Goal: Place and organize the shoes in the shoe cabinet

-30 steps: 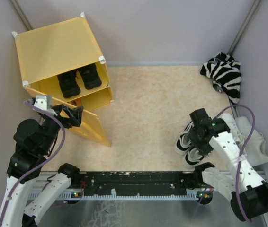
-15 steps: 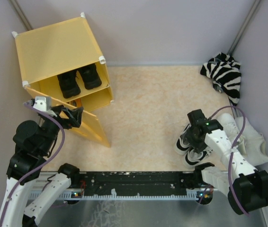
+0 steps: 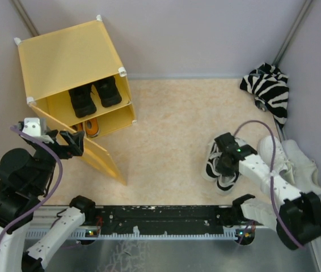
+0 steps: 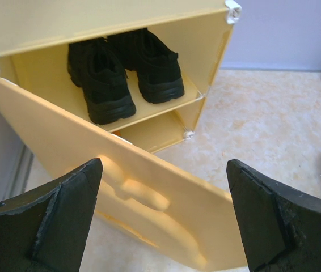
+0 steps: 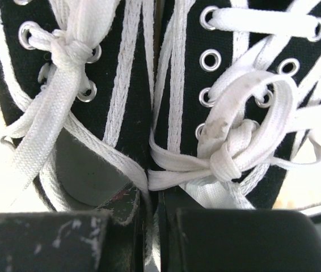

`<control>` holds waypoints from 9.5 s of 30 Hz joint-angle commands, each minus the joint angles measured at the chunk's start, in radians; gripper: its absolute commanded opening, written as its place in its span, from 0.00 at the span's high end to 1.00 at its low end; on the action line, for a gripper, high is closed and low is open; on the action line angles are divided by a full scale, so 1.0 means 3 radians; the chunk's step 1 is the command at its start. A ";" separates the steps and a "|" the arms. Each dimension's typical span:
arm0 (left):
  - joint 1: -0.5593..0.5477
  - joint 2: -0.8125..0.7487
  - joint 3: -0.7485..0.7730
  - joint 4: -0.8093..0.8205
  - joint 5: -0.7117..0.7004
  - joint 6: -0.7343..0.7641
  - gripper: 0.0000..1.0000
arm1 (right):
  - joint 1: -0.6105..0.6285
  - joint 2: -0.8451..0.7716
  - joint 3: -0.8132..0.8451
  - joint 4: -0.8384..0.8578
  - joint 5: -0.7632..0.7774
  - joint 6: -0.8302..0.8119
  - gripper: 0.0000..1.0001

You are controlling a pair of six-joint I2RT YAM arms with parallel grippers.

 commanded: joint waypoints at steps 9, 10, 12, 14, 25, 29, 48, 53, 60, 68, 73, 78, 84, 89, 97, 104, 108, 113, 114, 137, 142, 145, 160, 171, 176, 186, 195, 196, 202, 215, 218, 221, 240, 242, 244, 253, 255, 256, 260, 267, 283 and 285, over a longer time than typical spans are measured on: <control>-0.0008 0.0190 0.0390 -0.0471 -0.0508 0.0155 0.04 | 0.1828 0.1860 0.1979 0.1710 0.0064 -0.1762 1.00; -0.0007 0.0211 0.0425 -0.0503 -0.0536 0.0155 0.04 | 0.1833 0.1967 0.2028 0.1776 0.0001 -0.1768 1.00; -0.0005 0.0262 0.0481 -0.0557 -0.0594 0.0159 0.04 | 0.1834 0.2090 0.2083 0.1939 -0.0064 -0.1817 1.00; -0.0005 0.0311 0.0526 -0.0631 -0.0631 0.0165 0.04 | 0.1831 0.2297 0.2112 0.2056 -0.0142 -0.1884 1.00; -0.0007 0.0449 0.0495 -0.0770 -0.0886 0.0201 0.04 | 0.2178 0.2655 0.2561 0.1862 -0.0427 -0.2522 1.00; -0.0008 0.0458 0.0421 -0.0686 -0.0869 0.0214 0.04 | 0.2208 0.2685 0.2769 0.1887 -0.0838 -0.2369 1.00; -0.0006 0.0171 0.0249 -0.0493 -0.0684 0.0326 0.04 | 0.2107 0.4116 0.4802 0.1875 -0.0513 -0.2067 1.00; -0.0004 0.0112 0.0257 -0.0603 -0.0718 0.0353 0.04 | 0.2086 0.4300 0.5086 0.1948 -0.0223 -0.1923 1.00; -0.0009 0.0058 0.0260 -0.0661 -0.0736 0.0344 0.04 | 0.1946 0.4549 0.5446 0.1996 -0.0183 -0.1735 1.00; -0.0009 0.0098 0.0375 -0.0697 -0.0760 0.0305 0.04 | 0.1821 0.4594 0.5422 0.2026 -0.0184 -0.1726 0.64; -0.0007 0.0139 0.0449 -0.0678 -0.0817 0.0289 0.04 | 0.1839 0.4132 0.4805 0.2370 -0.0526 -0.1770 0.47; -0.0006 0.0174 0.0436 -0.0666 -0.0888 0.0239 0.04 | 0.1865 0.3562 0.4213 0.2499 -0.0751 -0.1748 0.44; -0.0012 0.0324 0.0517 -0.0489 -0.0928 0.0211 0.04 | 0.1868 0.3053 0.3482 0.2500 -0.0714 -0.1741 0.43; -0.0009 0.0504 0.0511 -0.0146 -0.0893 0.0323 0.04 | 0.1686 0.3011 0.2974 0.2557 -0.0914 -0.1435 0.40; -0.0009 0.0508 0.0187 0.0009 -0.0874 0.0272 0.05 | 0.1571 0.3186 0.2623 0.2871 -0.1318 -0.1405 0.43; -0.0008 0.0417 0.0016 0.0009 -0.0951 0.0310 0.04 | 0.1570 0.3507 0.2682 0.3121 -0.1563 -0.1338 0.45; -0.0005 0.0350 -0.0032 -0.0012 -0.0977 0.0312 0.04 | 0.1576 0.3674 0.2740 0.3230 -0.1462 -0.1305 0.48; -0.0011 0.0278 -0.0102 -0.0061 -0.0992 0.0298 0.04 | 0.1575 0.3772 0.2742 0.3506 -0.1079 -0.1220 0.55; -0.0012 0.0265 -0.0112 -0.0068 -0.0995 0.0295 0.04 | 0.1575 0.3767 0.2742 0.3596 -0.1028 -0.1216 0.56; -0.0012 0.0094 -0.0121 -0.0204 -0.1070 0.0275 0.04 | 0.1427 0.4415 0.3747 0.3522 -0.0560 -0.1204 0.58; -0.0009 0.0089 -0.0112 -0.0215 -0.1072 0.0267 0.04 | 0.1427 0.4363 0.3614 0.3585 -0.0468 -0.1165 0.58; -0.0009 0.0079 -0.0096 -0.0226 -0.1106 0.0273 0.04 | 0.1431 0.4172 0.3322 0.3716 -0.0467 -0.1160 0.58; -0.0010 0.0109 -0.0117 -0.0166 -0.1046 0.0280 0.04 | 0.1847 0.3518 0.2520 0.4525 -0.1347 -0.1347 0.48; -0.0009 0.0095 -0.0113 -0.0209 -0.1067 0.0287 0.04 | 0.1872 0.4055 0.2941 0.5031 -0.1328 -0.1017 0.46; -0.0012 0.0066 -0.0132 -0.0215 -0.1050 0.0292 0.04 | 0.1872 0.4287 0.3315 0.4698 -0.1234 -0.1026 0.46; -0.0013 0.0017 -0.0172 -0.0221 -0.1060 0.0294 0.04 | 0.1872 0.4400 0.3406 0.4694 -0.0944 -0.1209 0.86; -0.0012 0.0002 -0.0187 -0.0214 -0.1049 0.0298 0.04 | 0.1918 0.4247 0.3302 0.5130 -0.0325 -0.1823 1.00; -0.0009 0.0002 -0.0187 -0.0214 -0.1047 0.0295 0.04 | 0.1927 0.4246 0.3315 0.5169 -0.0267 -0.1867 1.00; -0.0012 -0.0003 -0.0198 -0.0202 -0.1061 0.0306 0.04 | 0.1923 0.4409 0.3611 0.5203 -0.0027 -0.2137 1.00; -0.0013 -0.0016 -0.0151 -0.0239 -0.0995 0.0261 0.04 | 0.2034 0.4960 0.4390 0.5085 0.0489 -0.2346 1.00; -0.0009 -0.0016 -0.0153 -0.0252 -0.0995 0.0257 0.04 | 0.2054 0.5096 0.4592 0.4960 0.0634 -0.2407 1.00; -0.0013 -0.0018 -0.0152 -0.0255 -0.1004 0.0260 0.04 | 0.2069 0.5173 0.4677 0.4886 0.0669 -0.2464 1.00; -0.0011 0.0099 -0.0115 -0.0022 -0.0931 0.0168 0.04 | 0.2066 0.3593 0.2580 0.5316 0.0370 -0.2028 0.41; -0.0013 0.0121 -0.0103 0.0008 -0.0933 0.0156 0.04 | 0.2067 0.3295 0.2210 0.5329 0.0404 -0.2024 0.41; -0.0010 0.0137 -0.0088 0.0138 -0.0939 0.0142 0.04 | 0.2056 0.2985 0.1820 0.5373 0.0430 -0.2020 0.40; -0.0012 0.0422 -0.0327 0.0991 -0.0827 0.0194 0.04 | 0.1643 0.2052 0.1012 0.4777 0.0169 -0.1760 0.34; -0.0009 0.0521 -0.0606 0.1548 -0.0756 0.0265 0.04 | 0.1508 0.1895 0.0897 0.4646 0.0110 -0.1721 0.34; -0.0009 0.0588 -0.0772 0.1895 -0.0707 0.0250 0.04 | 0.1465 0.1832 0.0806 0.4608 0.0140 -0.1741 0.34; -0.0009 0.0780 -0.0805 0.2708 -0.0161 0.0077 0.06 | 0.1448 0.1572 0.0684 0.4325 0.0273 -0.1868 0.34; -0.0009 0.0511 -0.0258 0.2364 0.0309 0.0031 0.04 | 0.1417 0.1248 0.0511 0.4111 0.0318 -0.1901 0.32; -0.0010 0.0447 -0.0468 0.0711 0.0017 -0.0257 0.13 | 0.0885 0.1308 0.1227 0.2951 -0.0553 -0.1616 0.31; -0.0009 0.0624 -0.0621 0.0815 0.0037 -0.0302 0.13 | 0.0880 0.1254 0.1231 0.2891 -0.0548 -0.1626 0.31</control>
